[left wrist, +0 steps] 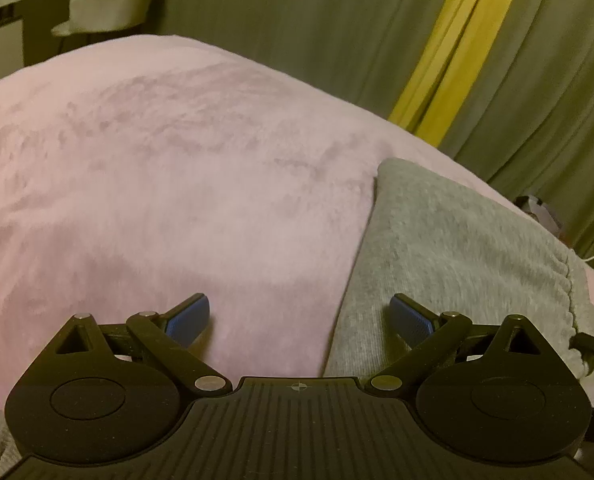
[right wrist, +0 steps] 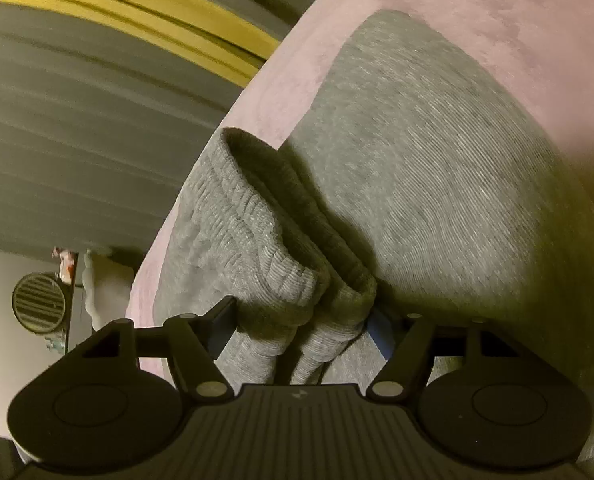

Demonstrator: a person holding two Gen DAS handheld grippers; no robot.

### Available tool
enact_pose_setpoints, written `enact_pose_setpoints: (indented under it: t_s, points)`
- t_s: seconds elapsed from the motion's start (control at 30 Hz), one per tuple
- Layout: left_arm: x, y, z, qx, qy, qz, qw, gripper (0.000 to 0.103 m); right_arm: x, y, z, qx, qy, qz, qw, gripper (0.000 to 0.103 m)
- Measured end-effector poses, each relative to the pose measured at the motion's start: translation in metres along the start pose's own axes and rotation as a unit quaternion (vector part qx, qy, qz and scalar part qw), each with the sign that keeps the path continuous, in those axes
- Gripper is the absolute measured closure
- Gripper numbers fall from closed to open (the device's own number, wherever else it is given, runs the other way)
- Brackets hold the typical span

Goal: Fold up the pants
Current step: 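Grasp the folded cuff end with the right gripper, then lift the cuff end with the right gripper, fold it over, release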

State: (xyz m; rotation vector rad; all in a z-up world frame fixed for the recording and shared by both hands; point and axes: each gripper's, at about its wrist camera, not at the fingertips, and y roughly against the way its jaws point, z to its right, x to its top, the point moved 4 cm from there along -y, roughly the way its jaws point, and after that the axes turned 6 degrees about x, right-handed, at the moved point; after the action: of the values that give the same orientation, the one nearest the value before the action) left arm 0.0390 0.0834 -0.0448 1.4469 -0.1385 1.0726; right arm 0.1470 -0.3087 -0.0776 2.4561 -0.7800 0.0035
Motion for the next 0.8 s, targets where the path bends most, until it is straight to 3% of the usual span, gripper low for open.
enact_pose_setpoints:
  t_s: [0.1, 0.2, 0.27, 0.33, 0.37, 0.47, 0.53, 0.67, 0.7, 0.73, 0.8]
  points:
    - [0.0, 0.0, -0.001, -0.003, 0.003, -0.001, 1.0, 0.003, -0.001, -0.002, 0.001, 0.003, -0.009, 0.01, 1.0, 0.027]
    - [0.0, 0.0, -0.001, -0.004, 0.004, -0.003, 1.0, 0.003, 0.001, -0.008, -0.002, 0.018, -0.018, 0.014, 1.0, 0.014]
    - [0.0, 0.0, -0.001, -0.004, 0.005, -0.005, 1.0, 0.003, 0.002, -0.01, -0.004, 0.017, -0.018, 0.018, 1.0, 0.015]
    - [0.001, 0.0, -0.002, -0.004, 0.01, -0.006, 0.9999, 0.003, 0.001, -0.011, -0.007, 0.011, -0.01, 0.02, 1.0, 0.028]
    - [0.001, 0.001, -0.003, -0.006, 0.014, -0.006, 0.9999, 0.003, 0.0, -0.01, -0.007, 0.01, -0.006, 0.019, 1.0, 0.041]
    - [0.0, 0.002, -0.005, -0.008, 0.023, -0.005, 0.9997, 0.003, -0.004, -0.006, -0.008, 0.021, 0.0, 0.028, 0.999, 0.045]
    - [0.0, 0.001, -0.005, -0.01, 0.024, -0.005, 0.9997, 0.003, -0.004, -0.008, -0.006, 0.022, -0.006, 0.028, 0.999, 0.042]
    - [0.0, 0.001, -0.002, -0.011, 0.012, -0.006, 0.9999, 0.003, -0.001, -0.016, -0.007, 0.04, -0.029, 0.031, 0.998, 0.019]
    - [0.0, 0.002, -0.002, -0.013, 0.011, -0.005, 0.9998, 0.003, 0.0, -0.018, -0.009, 0.034, -0.026, 0.03, 0.999, 0.019]
    - [0.0, 0.002, -0.002, -0.016, 0.011, -0.004, 0.9998, 0.003, 0.0, -0.02, -0.013, 0.024, -0.016, 0.027, 0.999, 0.02]
    - [0.0, 0.003, -0.004, -0.022, 0.017, -0.002, 0.9996, 0.003, -0.002, -0.021, -0.024, -0.014, 0.028, 0.027, 0.999, 0.053]
